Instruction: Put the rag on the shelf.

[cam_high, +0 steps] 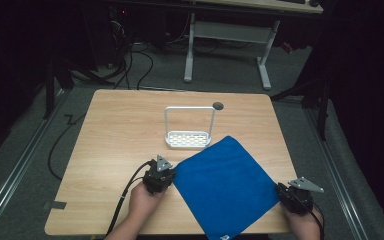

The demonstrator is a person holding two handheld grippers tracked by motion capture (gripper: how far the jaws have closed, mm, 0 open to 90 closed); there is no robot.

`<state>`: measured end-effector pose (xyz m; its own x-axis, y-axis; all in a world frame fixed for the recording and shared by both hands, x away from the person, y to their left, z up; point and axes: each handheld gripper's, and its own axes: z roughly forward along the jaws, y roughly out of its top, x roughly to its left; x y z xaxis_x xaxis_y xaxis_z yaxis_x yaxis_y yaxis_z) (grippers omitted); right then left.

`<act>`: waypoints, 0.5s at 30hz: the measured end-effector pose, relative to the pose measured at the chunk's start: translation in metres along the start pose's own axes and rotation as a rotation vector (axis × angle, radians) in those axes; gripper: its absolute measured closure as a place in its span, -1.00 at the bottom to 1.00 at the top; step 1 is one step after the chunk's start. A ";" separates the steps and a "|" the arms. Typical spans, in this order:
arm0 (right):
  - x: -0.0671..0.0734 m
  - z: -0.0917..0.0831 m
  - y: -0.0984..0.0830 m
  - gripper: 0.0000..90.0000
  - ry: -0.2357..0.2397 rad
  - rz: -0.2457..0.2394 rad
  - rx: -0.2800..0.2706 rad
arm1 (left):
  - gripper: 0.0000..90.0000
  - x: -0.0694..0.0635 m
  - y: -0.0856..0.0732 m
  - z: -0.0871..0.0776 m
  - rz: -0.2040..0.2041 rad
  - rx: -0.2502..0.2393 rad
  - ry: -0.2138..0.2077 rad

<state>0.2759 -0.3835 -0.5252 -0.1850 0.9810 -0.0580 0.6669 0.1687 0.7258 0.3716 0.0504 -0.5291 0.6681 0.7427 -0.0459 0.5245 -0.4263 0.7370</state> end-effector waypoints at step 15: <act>0.049 -0.027 -0.018 0.85 0.118 -0.053 0.026 | 0.86 0.053 0.017 0.017 -0.098 -0.015 0.101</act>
<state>0.2359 -0.3413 -0.5228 -0.3031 0.9528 -0.0142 0.6717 0.2242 0.7060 0.4250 0.0738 -0.5307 0.5568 0.8291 -0.0507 0.5763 -0.3416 0.7424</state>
